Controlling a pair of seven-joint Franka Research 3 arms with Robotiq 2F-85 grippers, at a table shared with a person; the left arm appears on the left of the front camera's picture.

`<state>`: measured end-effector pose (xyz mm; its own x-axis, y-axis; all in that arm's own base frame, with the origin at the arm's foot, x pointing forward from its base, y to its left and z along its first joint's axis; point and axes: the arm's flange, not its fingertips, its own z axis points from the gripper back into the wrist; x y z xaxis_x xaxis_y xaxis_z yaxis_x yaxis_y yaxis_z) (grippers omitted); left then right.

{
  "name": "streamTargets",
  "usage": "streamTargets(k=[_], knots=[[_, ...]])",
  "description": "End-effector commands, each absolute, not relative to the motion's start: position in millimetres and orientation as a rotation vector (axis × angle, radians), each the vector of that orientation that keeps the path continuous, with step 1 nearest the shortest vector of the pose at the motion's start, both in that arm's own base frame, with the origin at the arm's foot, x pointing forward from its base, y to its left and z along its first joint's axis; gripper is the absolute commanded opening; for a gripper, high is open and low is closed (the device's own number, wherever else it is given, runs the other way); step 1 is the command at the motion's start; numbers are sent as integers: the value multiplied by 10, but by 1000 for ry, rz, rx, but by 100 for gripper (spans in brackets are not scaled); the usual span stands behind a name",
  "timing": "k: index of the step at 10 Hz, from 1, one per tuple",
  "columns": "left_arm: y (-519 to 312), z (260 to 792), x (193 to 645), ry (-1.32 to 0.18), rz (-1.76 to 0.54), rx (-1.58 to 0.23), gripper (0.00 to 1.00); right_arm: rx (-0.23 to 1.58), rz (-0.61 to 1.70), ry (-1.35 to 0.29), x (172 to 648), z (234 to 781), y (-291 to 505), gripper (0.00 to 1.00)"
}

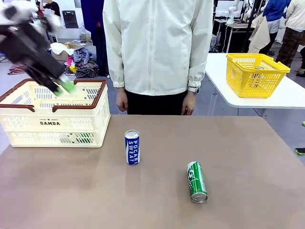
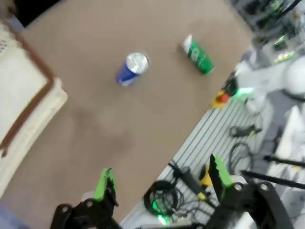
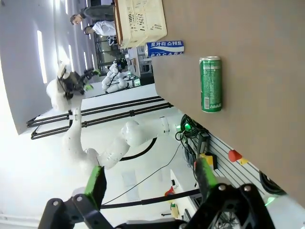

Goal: Place the drinks into the Shopping basket.
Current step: Pick up one drink and place it into the Shopping basket.

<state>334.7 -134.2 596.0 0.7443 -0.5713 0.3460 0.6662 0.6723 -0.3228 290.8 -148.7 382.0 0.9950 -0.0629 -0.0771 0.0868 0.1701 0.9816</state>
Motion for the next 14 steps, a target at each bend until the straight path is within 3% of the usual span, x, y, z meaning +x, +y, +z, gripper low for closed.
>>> streamTargets(k=[1,3,4,8,11,14], knots=[[-1962,5579,3377,-171,-771,-243,100,1394,-115,36,2885,3876,-1510,100],[-2433,5362,3206,-296,-797,-195,100,1394,-115,36,2885,3876,-1510,100],[-2305,5602,3082,-191,-818,-243,100,1394,-115,36,2885,3876,-1510,100],[-2397,5512,3121,-205,-828,-245,100,1394,-115,36,2885,3876,-1510,100],[-3065,5209,2951,-307,-309,-58,100,1394,-115,36,2885,3876,-1510,100],[-3441,4927,3198,-271,-43,20,100,1394,-115,36,2885,3876,-1510,100]])
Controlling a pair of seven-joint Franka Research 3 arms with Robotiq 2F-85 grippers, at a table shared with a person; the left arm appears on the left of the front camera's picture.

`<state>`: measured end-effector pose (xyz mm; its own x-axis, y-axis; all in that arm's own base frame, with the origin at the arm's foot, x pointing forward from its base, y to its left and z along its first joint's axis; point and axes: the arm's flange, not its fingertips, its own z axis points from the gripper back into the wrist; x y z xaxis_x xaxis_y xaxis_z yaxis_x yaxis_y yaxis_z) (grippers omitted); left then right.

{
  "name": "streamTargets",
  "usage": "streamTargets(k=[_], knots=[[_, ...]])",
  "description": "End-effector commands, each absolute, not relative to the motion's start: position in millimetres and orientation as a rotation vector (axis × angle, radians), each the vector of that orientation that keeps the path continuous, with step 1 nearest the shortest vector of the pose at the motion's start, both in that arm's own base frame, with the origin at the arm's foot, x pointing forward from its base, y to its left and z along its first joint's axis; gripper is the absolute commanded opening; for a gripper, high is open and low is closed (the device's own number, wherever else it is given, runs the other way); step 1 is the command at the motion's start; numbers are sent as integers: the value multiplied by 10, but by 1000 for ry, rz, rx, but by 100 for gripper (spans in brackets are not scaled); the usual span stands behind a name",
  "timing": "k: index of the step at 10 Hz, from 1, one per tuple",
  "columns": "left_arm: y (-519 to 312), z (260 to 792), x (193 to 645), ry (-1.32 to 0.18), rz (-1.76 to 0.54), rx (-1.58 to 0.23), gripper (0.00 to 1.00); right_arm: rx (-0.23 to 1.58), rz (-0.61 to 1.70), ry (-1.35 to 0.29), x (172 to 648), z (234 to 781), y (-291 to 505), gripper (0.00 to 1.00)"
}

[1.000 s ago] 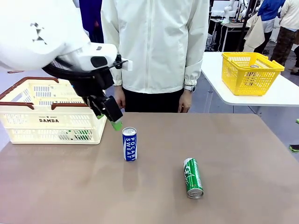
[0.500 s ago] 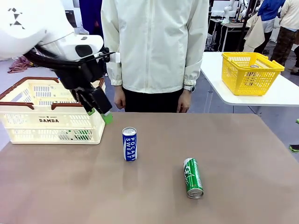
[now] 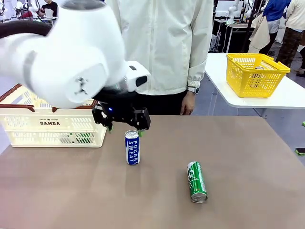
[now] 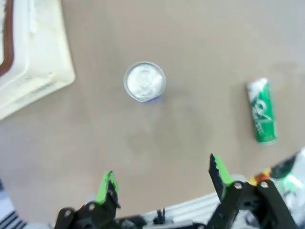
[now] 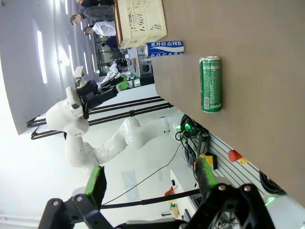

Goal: Place the drinks into the Shopping basket.
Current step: Pick up one drink and place it into the Shopping basket.

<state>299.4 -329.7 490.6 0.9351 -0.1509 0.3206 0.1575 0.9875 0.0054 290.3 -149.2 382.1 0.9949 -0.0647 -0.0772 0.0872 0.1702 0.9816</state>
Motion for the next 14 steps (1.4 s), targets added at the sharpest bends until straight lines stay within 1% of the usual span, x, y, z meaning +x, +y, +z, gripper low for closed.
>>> streamTargets(k=[1,2,3,6,8,10,11,14], knots=[[-3438,4857,3362,-251,13,2,100,1394,-115,36,2885,3876,-1510,100],[-3445,4799,3578,-267,-6,-49,100,1394,-115,36,2885,3876,-1510,100],[-3316,4804,3144,-301,-67,-1,100,1394,-115,36,2885,3876,-1510,100],[-3316,4804,3144,-301,-67,-1,100,1394,-115,36,2885,3876,-1510,100],[-3413,4700,3383,-261,-77,-43,100,1394,-115,36,2885,3876,-1510,100],[-3442,4516,3589,-261,-104,-80,100,1394,-115,36,2885,3876,-1510,100],[-3452,4426,3679,-251,-127,-75,100,1394,-115,36,2885,3876,-1510,100],[-3463,4155,3968,-192,-89,-45,100,1394,-115,36,2885,3876,-1510,100]])
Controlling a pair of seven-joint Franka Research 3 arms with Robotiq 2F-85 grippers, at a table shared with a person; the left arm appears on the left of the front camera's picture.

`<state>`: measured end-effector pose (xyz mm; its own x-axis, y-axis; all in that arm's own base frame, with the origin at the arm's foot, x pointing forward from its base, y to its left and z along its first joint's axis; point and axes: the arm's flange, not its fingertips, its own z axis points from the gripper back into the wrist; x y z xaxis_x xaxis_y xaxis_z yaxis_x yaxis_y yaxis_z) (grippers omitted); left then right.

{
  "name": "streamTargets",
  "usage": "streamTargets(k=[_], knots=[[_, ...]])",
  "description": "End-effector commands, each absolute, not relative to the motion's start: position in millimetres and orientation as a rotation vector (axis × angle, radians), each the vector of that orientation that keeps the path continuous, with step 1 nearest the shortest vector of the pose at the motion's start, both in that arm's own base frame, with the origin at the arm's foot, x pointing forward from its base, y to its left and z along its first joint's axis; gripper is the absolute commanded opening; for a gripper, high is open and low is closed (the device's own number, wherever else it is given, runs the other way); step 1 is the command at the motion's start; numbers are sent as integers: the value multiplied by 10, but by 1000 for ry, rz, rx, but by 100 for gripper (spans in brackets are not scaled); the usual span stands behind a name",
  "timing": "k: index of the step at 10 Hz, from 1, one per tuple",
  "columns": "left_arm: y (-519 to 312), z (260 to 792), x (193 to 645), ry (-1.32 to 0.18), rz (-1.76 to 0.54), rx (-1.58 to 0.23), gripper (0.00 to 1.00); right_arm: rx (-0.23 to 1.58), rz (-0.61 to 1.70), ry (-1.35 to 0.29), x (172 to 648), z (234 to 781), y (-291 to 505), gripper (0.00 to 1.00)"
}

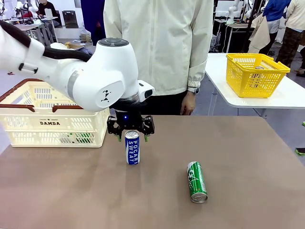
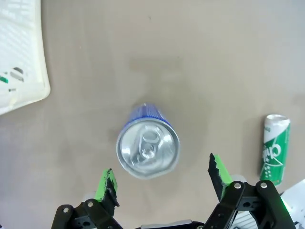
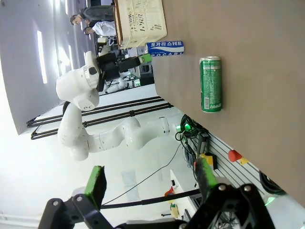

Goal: Place the drinks into the Shopping basket.
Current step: Pick up one drink and place it into the Shopping basket.

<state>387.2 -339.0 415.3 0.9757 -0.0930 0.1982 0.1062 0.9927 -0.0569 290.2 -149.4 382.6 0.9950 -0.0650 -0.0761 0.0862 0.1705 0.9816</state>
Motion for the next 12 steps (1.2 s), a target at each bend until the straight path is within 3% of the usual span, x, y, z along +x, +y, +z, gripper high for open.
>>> streamTargets(k=[1,11,12], knots=[[-3464,4112,4043,-182,-84,-53,100,1394,-115,36,2885,3876,-1510,100],[-3477,3934,4282,-107,-62,-65,100,1394,-115,36,2885,3876,-1510,100],[-3464,3928,4295,-104,-59,-40,40,1394,-115,36,2885,3876,-1510,100]])
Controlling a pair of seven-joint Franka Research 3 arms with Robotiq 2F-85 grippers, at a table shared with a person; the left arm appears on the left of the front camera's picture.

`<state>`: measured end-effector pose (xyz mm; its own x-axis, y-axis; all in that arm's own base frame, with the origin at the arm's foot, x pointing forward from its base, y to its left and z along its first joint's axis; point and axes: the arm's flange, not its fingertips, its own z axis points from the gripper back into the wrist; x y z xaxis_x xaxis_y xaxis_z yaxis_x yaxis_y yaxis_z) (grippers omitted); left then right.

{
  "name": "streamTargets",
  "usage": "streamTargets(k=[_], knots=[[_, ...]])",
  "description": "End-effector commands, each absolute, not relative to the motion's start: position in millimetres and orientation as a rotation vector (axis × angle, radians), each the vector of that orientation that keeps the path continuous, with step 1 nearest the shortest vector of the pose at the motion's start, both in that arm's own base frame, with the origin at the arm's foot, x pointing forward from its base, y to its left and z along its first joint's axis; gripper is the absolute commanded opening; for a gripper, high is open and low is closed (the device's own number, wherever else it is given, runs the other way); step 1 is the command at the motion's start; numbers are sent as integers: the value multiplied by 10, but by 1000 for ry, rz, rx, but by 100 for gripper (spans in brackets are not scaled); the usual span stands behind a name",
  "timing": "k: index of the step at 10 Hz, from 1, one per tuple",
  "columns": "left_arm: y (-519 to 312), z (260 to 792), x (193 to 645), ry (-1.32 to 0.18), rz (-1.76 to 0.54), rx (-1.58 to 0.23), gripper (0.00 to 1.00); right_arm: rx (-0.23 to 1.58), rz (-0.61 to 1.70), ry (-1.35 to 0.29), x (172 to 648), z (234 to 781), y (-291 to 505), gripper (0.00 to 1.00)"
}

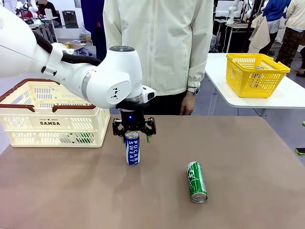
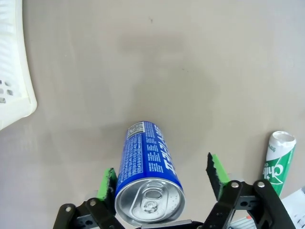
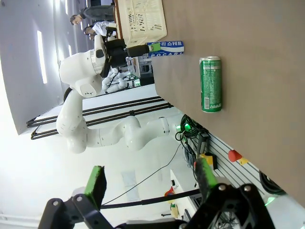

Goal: Place the drinks into the Shopping basket.
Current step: Pick up one drink and place it into the Shopping basket.

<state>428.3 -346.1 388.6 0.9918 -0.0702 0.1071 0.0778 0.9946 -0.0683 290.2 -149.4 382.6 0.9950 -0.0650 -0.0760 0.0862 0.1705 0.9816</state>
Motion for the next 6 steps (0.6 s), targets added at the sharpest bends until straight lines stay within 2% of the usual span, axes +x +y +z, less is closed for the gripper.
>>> streamTargets(k=[1,6], knots=[[-3464,3931,4288,-103,-64,-32,0,1394,-115,36,2885,3876,-1510,100],[-3452,3944,4243,-106,-68,-30,0,1394,-115,36,2885,3876,-1510,100]])
